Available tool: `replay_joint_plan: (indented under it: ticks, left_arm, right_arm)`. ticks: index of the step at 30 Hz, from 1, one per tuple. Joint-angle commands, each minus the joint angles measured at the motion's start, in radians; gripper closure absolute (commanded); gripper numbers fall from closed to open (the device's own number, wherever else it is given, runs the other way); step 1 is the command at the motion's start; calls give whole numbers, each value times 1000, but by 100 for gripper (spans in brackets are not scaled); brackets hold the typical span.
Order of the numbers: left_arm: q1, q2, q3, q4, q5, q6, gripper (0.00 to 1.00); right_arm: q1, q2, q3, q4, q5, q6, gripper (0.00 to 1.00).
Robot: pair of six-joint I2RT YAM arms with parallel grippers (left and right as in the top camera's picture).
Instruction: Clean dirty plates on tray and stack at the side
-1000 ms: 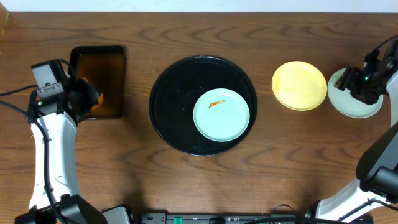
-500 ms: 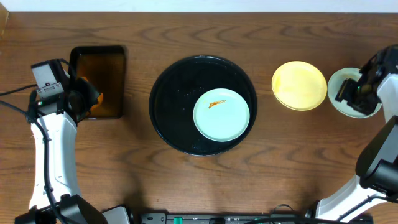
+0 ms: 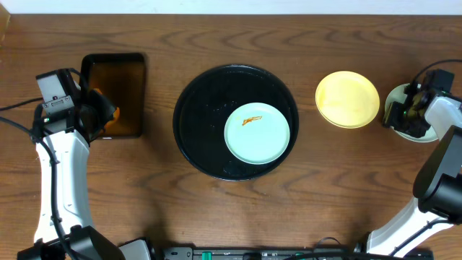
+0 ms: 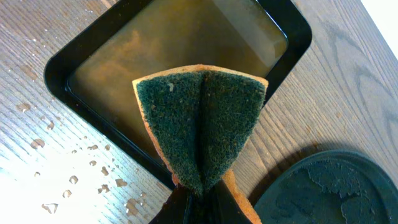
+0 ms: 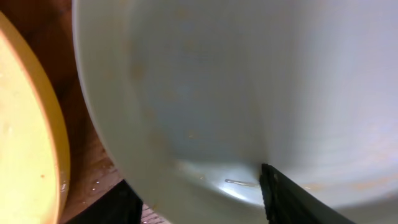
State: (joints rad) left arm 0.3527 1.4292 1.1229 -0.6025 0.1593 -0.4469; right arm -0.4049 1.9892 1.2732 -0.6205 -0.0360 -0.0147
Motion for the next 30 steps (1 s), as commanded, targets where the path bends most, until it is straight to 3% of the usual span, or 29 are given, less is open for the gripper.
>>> replay_joint_plan:
  ticks: [1,3,5,7,9,17,24,30]
  left_arm:
    - [2,2,-1,-1,10,9,92]
    - [2,2,-1,-1,10,9,92]
    - [2,2,-1,-1,10,9,92]
    - [2,2,-1,-3,10,9,92]
    - [2,2,-1,-3,10,9,92]
    - [2,2,-1,-3,10,9,92]
    - [2,2,-1,-7,10,9,92]
    - [2,2,-1,-14,10,9,92]
  right_arm:
    - [32,40,-14,-38,-9,-29,43]
    - [44,40,-14,-56,8,-28,49]
    - [56,40,-14,-65,21,-27,74]
    - [65,40,-14,-68,21,-23,89]
    - [71,40,-14,-66,21,-18,97]
    - [72,35,-2,-69,-19,94,99]
    - [72,-37,10,14,-548,85,99]
    - [73,-50,10,70,-591,167,98]
